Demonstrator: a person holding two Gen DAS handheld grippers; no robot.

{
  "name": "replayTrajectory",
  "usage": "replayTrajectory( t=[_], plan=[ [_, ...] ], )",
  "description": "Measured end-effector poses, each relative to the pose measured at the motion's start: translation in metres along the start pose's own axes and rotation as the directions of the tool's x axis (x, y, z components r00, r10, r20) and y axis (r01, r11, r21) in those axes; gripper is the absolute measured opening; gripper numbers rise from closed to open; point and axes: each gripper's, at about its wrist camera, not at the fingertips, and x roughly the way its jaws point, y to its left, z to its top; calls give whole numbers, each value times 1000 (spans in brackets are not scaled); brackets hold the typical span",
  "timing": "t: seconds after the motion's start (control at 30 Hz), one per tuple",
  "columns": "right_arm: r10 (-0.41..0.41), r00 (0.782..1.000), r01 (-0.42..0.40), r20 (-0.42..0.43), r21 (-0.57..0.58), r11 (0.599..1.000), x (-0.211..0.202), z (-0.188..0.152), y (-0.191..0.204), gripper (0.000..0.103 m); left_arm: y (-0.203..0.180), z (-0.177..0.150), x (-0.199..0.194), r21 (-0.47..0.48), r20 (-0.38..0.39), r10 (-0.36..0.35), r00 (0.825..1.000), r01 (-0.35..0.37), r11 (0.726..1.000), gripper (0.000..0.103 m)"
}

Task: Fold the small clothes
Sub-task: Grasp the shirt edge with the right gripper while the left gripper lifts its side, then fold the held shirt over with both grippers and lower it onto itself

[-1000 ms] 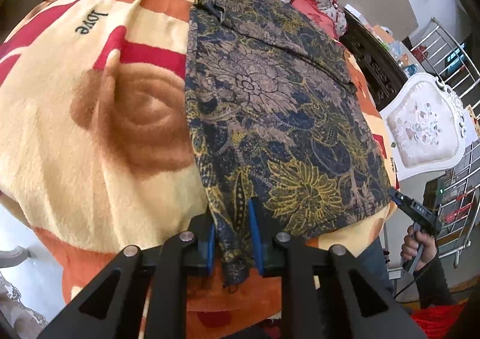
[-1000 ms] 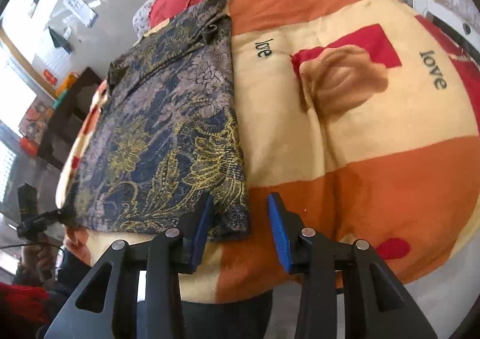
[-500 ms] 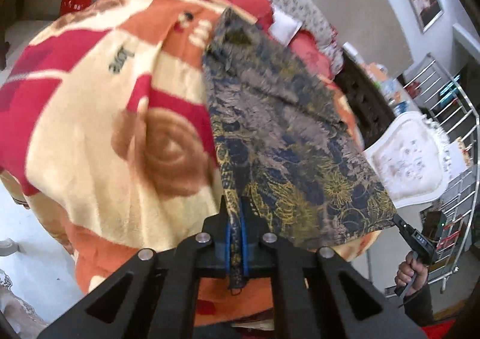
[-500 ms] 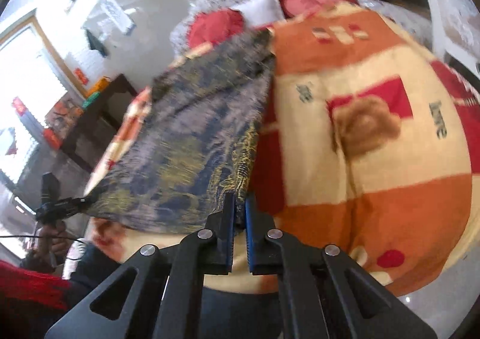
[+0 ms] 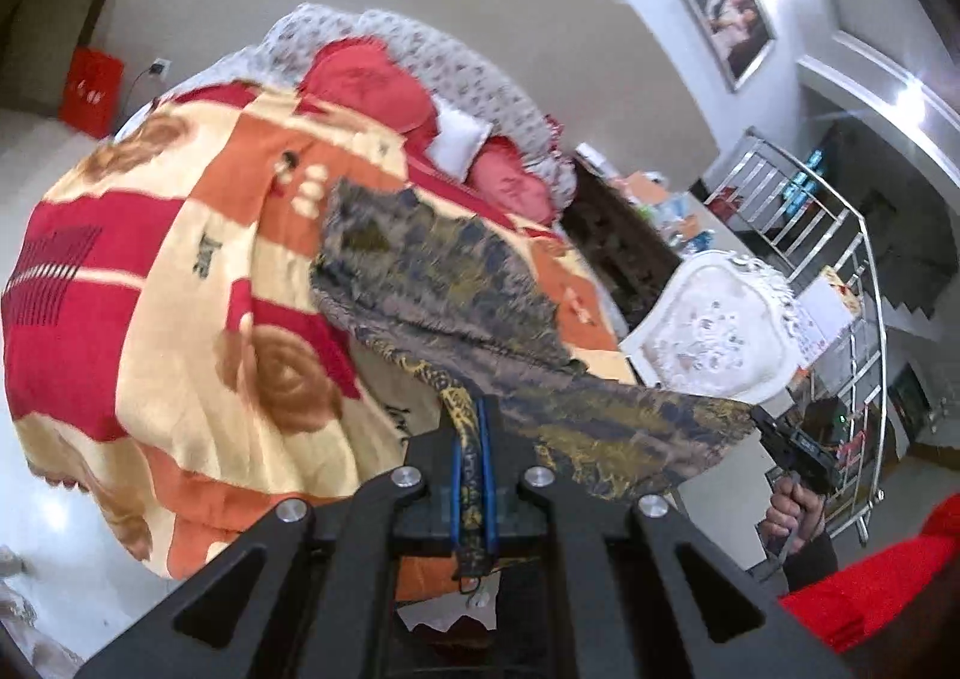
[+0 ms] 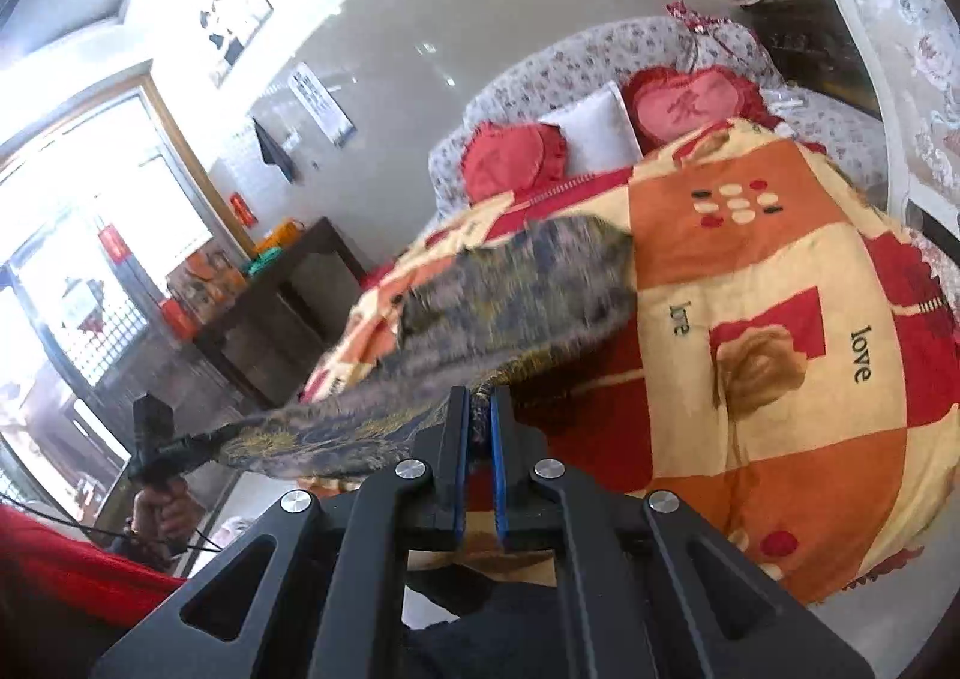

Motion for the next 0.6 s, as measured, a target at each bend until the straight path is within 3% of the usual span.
replayTrajectory(
  t=[0.17, 0.23, 0.3, 0.43, 0.6],
  plan=[
    [-16, 1000, 17, 24, -43, 999, 4, 14, 8, 19, -2, 19, 19, 10, 21, 8, 1000, -8, 1000, 5],
    [-46, 999, 46, 23, -38, 998, 18, 21, 1, 19, 7, 35, 42, -7, 34, 63, 997, -63, 998, 5],
    [-89, 996, 90, 27, -35, 995, 44, 31, -9, 19, 21, 56, 75, -37, 44, 120, 992, -118, 992, 5],
    [-178, 984, 179, 22, -10, 984, 101, 58, -37, 19, 47, 109, 140, -97, 56, 168, 984, -162, 982, 5],
    [-254, 967, 254, -9, 44, 966, 191, 117, -81, 19, 71, 175, 229, -85, 50, 240, 969, -235, 968, 5]
  ],
)
